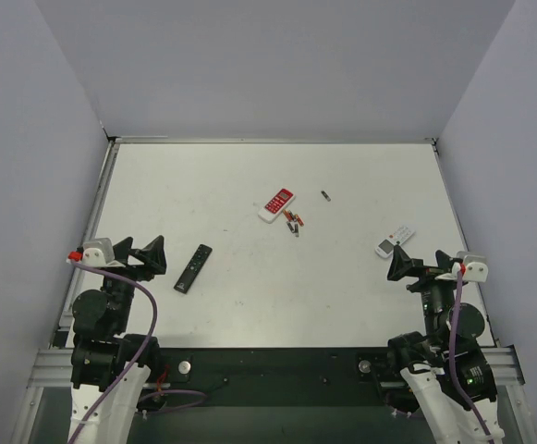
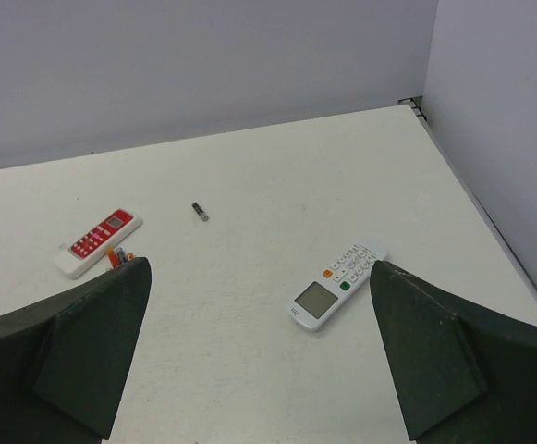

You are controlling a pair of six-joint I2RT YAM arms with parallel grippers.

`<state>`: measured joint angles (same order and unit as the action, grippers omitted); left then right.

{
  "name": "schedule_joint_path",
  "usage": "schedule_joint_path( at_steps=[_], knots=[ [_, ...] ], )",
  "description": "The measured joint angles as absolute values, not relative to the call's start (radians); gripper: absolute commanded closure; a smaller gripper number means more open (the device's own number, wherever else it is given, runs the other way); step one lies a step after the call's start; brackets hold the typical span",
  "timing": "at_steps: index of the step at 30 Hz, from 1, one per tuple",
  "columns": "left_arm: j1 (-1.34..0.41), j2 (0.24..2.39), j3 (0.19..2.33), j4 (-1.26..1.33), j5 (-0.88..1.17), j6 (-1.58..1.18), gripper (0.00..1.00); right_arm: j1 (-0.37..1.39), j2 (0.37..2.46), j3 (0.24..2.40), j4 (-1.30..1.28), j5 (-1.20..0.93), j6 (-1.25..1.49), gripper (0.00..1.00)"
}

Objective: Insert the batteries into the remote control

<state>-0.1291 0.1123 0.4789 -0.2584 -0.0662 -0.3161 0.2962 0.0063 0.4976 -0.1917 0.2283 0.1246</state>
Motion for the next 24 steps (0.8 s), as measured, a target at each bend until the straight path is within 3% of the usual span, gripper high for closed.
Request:
schedule_joint_path(
  at_steps=[8,24],
  knots=[
    [-0.129,0.195,0.488,-0.274,-0.067,-0.364,0.1,0.296,0.006,0.509,-0.208,0.249,0.164,0.0],
    [-0.18,0.891,0.712,-0.486,0.019,-0.421,0.09,0.303,0.006,0.513,-0.213,0.254,0.213,0.0]
  ],
)
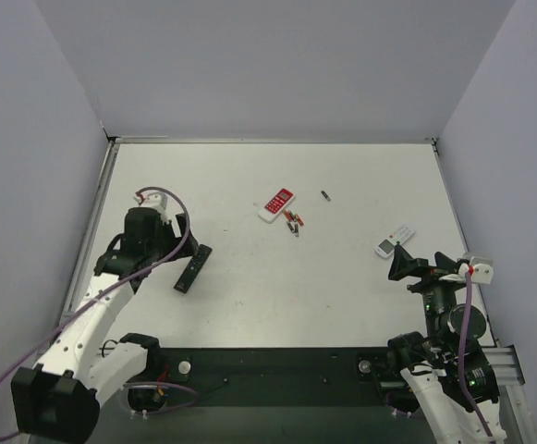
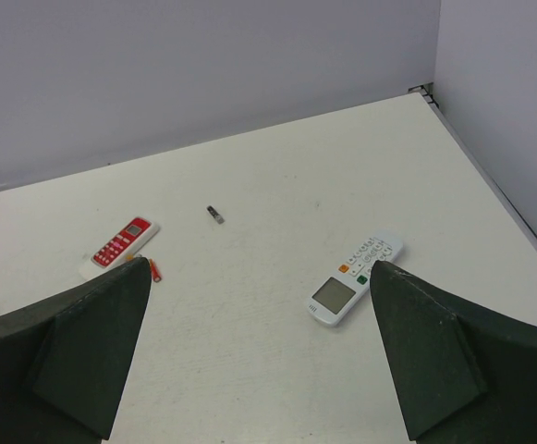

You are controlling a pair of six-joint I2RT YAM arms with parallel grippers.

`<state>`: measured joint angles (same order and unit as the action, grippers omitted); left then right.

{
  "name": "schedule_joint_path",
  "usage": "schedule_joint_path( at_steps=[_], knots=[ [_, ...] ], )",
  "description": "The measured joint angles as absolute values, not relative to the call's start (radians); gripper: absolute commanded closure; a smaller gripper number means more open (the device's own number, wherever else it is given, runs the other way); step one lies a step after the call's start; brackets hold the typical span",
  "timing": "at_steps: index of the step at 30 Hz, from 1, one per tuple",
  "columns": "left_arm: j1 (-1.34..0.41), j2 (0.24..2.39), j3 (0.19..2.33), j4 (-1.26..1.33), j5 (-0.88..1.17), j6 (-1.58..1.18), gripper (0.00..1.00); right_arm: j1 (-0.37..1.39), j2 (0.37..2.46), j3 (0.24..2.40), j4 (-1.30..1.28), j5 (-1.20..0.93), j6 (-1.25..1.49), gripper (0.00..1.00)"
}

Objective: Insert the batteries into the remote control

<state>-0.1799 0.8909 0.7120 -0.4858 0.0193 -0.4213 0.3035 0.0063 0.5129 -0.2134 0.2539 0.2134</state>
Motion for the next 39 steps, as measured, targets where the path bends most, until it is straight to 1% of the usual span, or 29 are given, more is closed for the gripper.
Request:
schedule_joint_path(
  at_steps=[6,11,19,26,31,37,39],
  knots=[
    [-0.346,1.188,0.875,-0.601,-0.032,-0.367,0.1,0.316,0.006,0.513,-0.213,0.254,0.216,0.0],
    [-0.377,1.385,0.982,-0.675,-0.064,-0.295,0.12,0.325,0.006,0.513,-0.213,0.254,0.216,0.0],
    [-0.381,1.616,1.064,-0.764,-0.067,-0.199,0.18,0.336,0.006,0.513,-0.213,0.255,0.216,0.0],
    [-0.327,1.713,1.107,-0.786,-0.058,-0.154,0.22,0.342,0.006,0.513,-0.213,0.257,0.212,0.0],
    [-0.311,1.745,1.129,-0.788,-0.042,-0.139,0.23,0.344,0.006,0.513,-0.213,0.258,0.209,0.0],
    [-0.315,1.784,1.13,-0.79,-0.028,-0.125,0.28,0.348,0.006,0.513,-0.213,0.258,0.208,0.0],
    [-0.315,1.798,1.131,-0.791,-0.029,-0.125,0.34,0.348,0.006,0.513,-0.213,0.258,0.208,0.0]
  ],
)
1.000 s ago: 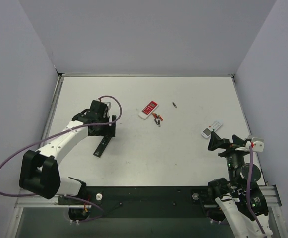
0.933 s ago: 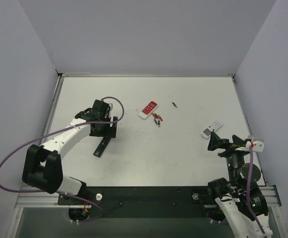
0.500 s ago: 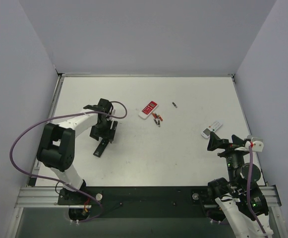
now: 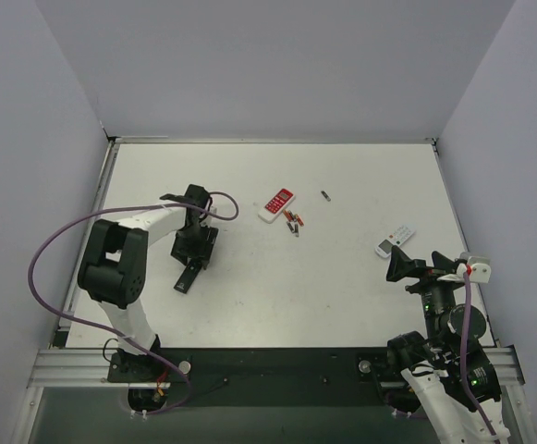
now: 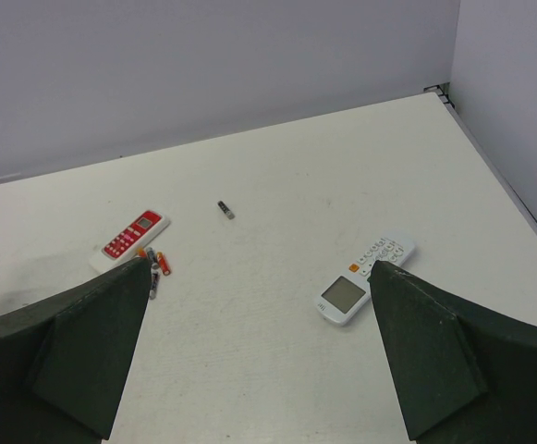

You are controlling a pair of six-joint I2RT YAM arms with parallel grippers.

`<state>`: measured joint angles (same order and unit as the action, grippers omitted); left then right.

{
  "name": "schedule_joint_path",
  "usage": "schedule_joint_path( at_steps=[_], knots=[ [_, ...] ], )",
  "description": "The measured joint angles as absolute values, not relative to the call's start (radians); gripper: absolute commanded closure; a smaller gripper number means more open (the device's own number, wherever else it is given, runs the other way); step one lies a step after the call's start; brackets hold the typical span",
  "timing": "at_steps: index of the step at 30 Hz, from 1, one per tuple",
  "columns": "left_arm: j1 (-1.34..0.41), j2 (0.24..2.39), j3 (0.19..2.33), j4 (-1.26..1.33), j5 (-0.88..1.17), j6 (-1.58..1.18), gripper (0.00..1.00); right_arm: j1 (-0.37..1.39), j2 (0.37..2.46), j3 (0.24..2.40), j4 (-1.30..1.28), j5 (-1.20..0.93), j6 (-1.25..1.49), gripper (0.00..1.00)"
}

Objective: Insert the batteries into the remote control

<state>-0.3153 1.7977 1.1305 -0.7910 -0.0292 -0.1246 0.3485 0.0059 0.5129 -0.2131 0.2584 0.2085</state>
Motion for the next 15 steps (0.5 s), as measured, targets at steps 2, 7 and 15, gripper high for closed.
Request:
schedule_joint_path(
  at_steps=[2,7,15],
  knots=[
    [-0.315,1.805,1.139,-0.797,-0.038,-0.123,0.37,0.348,0.006,0.513,-0.213,0.259,0.208,0.0],
    [-0.326,1.815,1.148,-0.807,-0.057,-0.124,0.51,0.348,0.006,0.513,-0.213,0.264,0.212,0.0],
    [-0.37,1.816,1.152,-0.814,-0.07,-0.123,0.69,0.348,0.006,0.516,-0.223,0.265,0.234,0.0]
  ],
)
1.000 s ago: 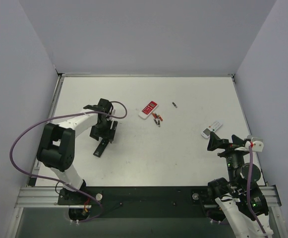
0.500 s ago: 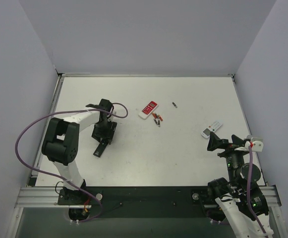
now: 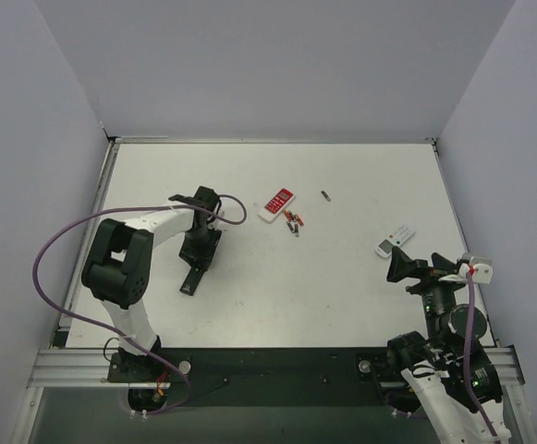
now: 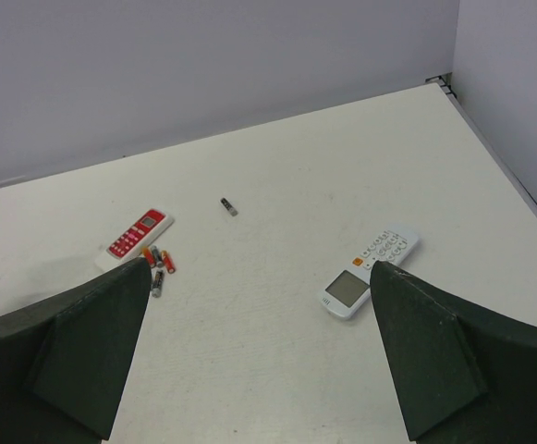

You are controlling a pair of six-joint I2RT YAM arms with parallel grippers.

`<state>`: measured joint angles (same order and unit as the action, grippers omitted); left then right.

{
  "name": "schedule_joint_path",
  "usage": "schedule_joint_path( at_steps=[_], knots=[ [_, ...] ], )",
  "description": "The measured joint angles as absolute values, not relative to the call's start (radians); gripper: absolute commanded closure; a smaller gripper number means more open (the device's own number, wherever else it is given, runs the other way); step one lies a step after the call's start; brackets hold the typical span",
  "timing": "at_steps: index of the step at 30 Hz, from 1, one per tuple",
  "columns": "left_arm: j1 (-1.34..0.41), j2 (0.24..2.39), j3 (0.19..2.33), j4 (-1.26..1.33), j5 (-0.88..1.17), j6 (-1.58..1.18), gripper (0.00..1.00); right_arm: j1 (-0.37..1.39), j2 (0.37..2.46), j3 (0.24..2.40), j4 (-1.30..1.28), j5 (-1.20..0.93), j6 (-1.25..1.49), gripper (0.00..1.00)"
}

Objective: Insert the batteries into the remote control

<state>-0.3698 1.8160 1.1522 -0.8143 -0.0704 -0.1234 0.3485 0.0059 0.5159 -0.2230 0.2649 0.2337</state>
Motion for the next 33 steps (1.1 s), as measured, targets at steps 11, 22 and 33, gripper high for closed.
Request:
schedule_joint_path(
  at_steps=[11,22,33],
  knots=[
    [-0.432,1.502,1.03,-0.693,0.078,-0.236,0.78,0.349,0.036,0.648,-0.297,0.172,0.324,0.0],
    [-0.46,1.03,0.616,-0.116,0.325,-0.562,0.77,0.356,0.474,0.732,-0.306,-0.177,0.427,0.0],
    [-0.517,0.9,0.374,0.481,0.435,-0.847,0.76,0.633,1.0,0.682,0.083,-0.579,0.471,0.0]
  ],
)
